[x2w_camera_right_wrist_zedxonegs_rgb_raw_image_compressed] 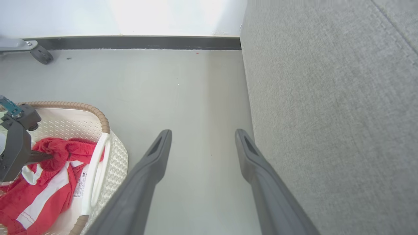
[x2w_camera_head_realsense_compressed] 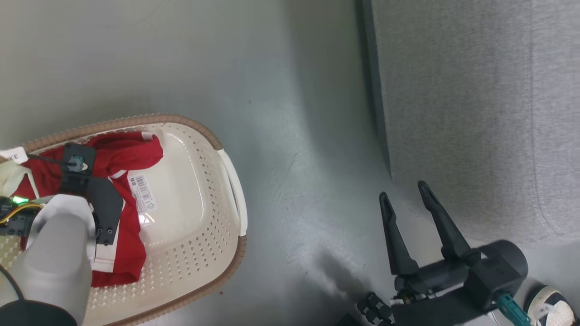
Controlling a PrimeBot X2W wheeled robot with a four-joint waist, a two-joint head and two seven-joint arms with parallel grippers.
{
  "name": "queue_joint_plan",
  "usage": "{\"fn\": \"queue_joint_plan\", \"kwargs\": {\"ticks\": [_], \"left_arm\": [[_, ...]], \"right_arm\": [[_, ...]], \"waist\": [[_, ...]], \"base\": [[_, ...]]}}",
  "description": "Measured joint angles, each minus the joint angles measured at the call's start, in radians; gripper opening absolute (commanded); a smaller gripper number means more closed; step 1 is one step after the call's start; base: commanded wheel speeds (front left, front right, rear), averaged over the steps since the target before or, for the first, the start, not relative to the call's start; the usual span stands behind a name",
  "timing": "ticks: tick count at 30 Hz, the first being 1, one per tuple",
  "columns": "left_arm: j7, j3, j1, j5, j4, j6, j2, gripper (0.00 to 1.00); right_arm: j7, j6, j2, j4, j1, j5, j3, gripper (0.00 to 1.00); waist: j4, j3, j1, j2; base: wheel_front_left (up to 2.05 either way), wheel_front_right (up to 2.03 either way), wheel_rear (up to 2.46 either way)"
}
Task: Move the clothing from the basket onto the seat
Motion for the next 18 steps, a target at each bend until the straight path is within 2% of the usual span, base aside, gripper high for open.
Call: {"fn": "queue_joint_plan", "kwargs": {"ticks": [10, 18], "left_arm": [[-0.075, 0.039, 0.077, -0.047, 0.018, -0.018, 0.002, 0.0], [-0.138, 0.029, 0.111, -0.054, 0.02, -0.054, -0.055, 0.0]], "right_arm": [[0.0, 0.033, 0.013, 0.074, -0.108, 0.003, 0.025, 1.0], [0.0, 0.04, 0.013, 0.131, -0.165, 0.018, -0.014, 1.0]], "waist": [[-0.03, -0.081, 0.0, 0.0], [-0.039, -0.184, -0.0002, 0.0]], "base": [[0.0, 0.0, 0.0], [0.0, 0.0, 0.0]]}}
